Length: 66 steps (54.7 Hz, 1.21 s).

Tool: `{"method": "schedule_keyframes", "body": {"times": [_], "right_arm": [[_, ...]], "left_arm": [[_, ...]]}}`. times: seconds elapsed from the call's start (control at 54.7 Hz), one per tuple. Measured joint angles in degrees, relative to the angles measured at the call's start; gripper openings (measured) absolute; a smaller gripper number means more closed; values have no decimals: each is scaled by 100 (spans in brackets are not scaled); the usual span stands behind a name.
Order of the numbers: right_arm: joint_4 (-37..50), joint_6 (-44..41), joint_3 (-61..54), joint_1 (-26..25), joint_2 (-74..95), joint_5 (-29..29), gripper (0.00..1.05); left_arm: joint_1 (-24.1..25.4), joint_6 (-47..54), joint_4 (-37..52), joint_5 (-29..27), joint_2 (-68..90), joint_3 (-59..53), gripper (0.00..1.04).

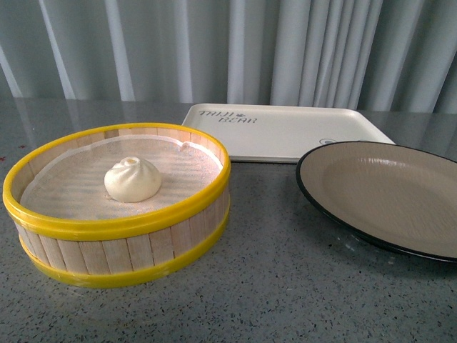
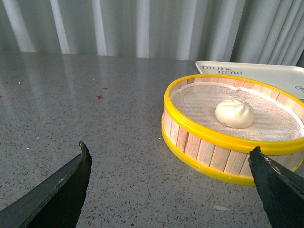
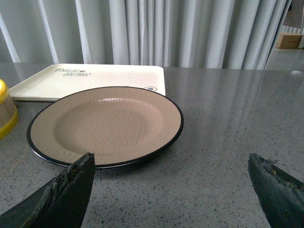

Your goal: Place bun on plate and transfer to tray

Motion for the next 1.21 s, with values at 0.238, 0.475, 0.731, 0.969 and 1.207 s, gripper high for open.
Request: {"method": "schedule_keyframes", "body": {"times": [0.238, 0.475, 0.731, 0.969, 1.207], "right_arm": [[0, 0, 0, 0, 0, 0, 96], [0, 0, 0, 0, 0, 0, 96], [0, 0, 0, 0, 0, 0, 96], [0, 0, 0, 0, 0, 0, 96], [0, 0, 0, 0, -2, 0, 96]], "left_arm": [[0, 0, 0, 0, 0, 0, 98], [0, 0, 0, 0, 0, 0, 98], [0, 0, 0, 0, 0, 0, 98], [0, 0, 0, 0, 0, 0, 98], [-146, -1180, -439, -282, 1333, 577, 98]]}}
